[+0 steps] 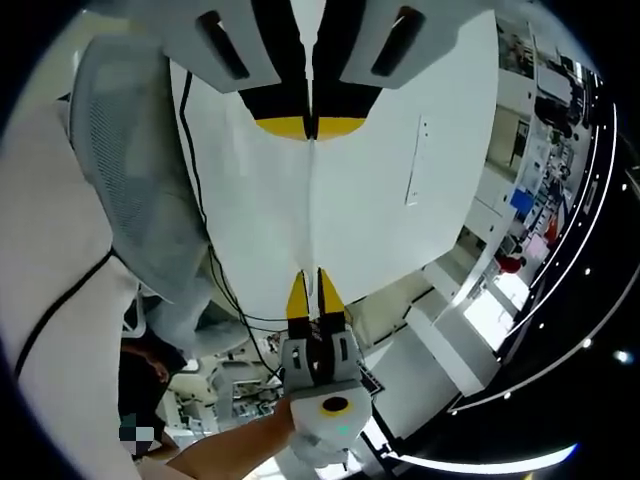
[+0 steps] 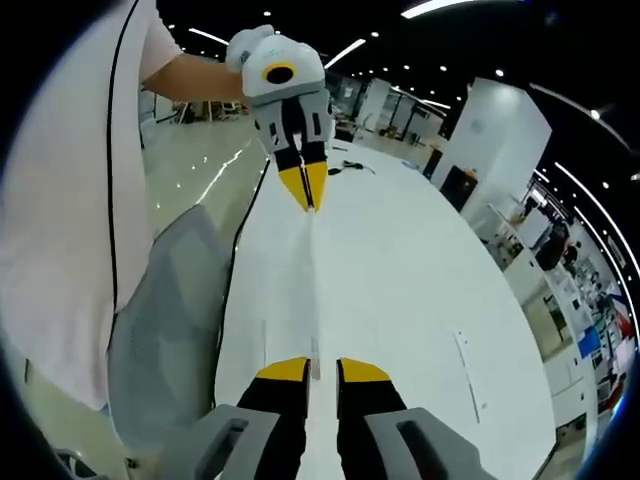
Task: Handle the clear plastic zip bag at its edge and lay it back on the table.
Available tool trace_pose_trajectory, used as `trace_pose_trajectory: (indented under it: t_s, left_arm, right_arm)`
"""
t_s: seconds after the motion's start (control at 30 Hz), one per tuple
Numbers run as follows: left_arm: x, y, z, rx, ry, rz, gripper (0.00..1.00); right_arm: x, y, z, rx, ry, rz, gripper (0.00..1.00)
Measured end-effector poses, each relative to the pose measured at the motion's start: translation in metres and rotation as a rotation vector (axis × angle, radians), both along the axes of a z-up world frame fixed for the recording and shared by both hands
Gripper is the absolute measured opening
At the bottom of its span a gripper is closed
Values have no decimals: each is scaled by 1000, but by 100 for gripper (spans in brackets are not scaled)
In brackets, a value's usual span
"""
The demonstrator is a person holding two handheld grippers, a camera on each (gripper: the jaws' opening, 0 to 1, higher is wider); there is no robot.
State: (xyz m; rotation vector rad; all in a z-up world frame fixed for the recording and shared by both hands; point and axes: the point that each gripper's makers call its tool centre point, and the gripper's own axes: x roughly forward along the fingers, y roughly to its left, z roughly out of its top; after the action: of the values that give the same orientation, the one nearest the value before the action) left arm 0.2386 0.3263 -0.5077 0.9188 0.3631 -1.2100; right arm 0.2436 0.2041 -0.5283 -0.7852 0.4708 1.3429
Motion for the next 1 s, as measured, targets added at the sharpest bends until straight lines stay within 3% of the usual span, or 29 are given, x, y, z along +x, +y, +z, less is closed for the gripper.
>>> trace_pose_trajectory:
  t_s: [0.3, 0.83, 1.0]
  left_arm:
    - [0, 0, -3, 5, -7, 5, 0]
    - [-3, 1, -1, -20, -16, 41, 0]
    - [-5, -2, 2, -28, -19, 43, 0]
  right_arm:
    - [-3, 15, 15, 32, -3, 14, 12]
    - [-18, 74, 41, 86, -25, 73, 14]
    - [-25, 95, 40, 91, -34, 101, 13]
